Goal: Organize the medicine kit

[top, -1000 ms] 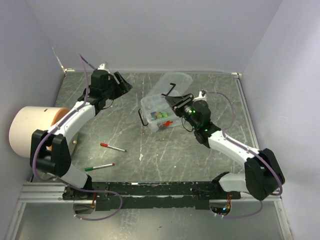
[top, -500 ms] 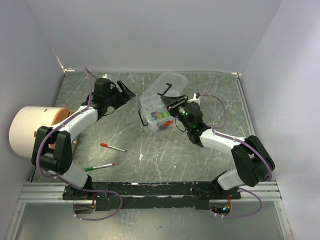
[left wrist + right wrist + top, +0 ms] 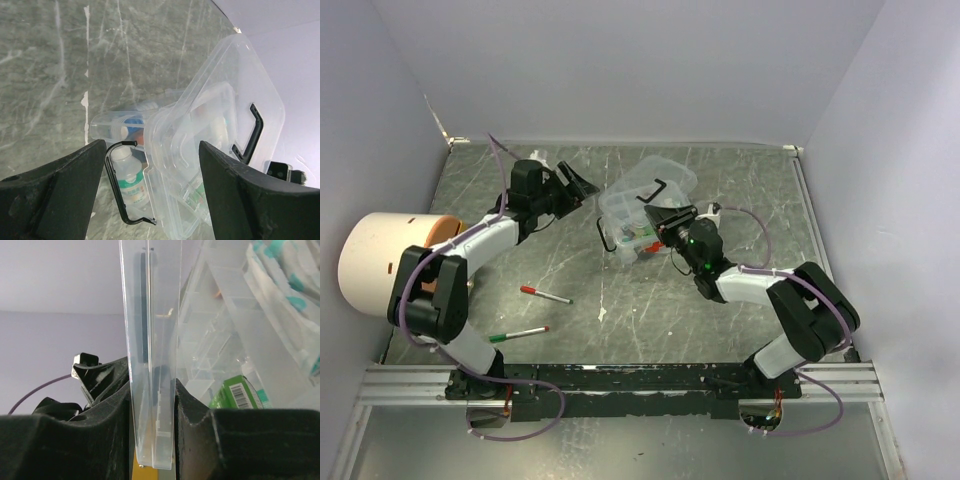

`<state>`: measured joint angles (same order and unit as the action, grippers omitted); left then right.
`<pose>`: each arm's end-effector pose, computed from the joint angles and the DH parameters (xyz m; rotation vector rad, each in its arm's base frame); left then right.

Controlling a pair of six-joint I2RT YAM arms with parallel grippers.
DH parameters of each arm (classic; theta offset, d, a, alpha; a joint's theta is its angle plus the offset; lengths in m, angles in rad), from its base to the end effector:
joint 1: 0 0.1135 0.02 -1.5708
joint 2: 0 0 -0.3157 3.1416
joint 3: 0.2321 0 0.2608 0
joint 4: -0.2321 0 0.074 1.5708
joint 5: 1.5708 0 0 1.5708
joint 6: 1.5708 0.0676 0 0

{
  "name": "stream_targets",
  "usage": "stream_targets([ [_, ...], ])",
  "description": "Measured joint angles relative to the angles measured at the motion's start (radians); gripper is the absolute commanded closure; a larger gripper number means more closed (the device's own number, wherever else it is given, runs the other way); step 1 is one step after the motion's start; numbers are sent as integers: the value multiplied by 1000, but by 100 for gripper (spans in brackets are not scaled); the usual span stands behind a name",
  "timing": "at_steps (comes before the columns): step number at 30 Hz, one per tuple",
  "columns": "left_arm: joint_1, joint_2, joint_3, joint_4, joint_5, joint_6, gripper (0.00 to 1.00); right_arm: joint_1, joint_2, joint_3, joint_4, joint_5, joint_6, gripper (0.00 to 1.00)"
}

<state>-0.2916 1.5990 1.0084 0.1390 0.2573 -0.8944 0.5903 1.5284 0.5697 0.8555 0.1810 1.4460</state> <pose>0.3768 -0.1310 0.2767 -0.4720 2.1052 -0.9835 0.2903 0.1799 0.2412 0.9126 1.6333 1.3424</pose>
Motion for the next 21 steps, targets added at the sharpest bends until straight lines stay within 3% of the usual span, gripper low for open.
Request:
stream_targets([
  [14, -25, 142, 66, 38, 120, 4, 18, 0, -30, -34, -24, 9, 61, 67],
  [21, -35, 146, 85, 37, 123, 32, 27, 0, -82, -39, -103, -16, 68, 39],
])
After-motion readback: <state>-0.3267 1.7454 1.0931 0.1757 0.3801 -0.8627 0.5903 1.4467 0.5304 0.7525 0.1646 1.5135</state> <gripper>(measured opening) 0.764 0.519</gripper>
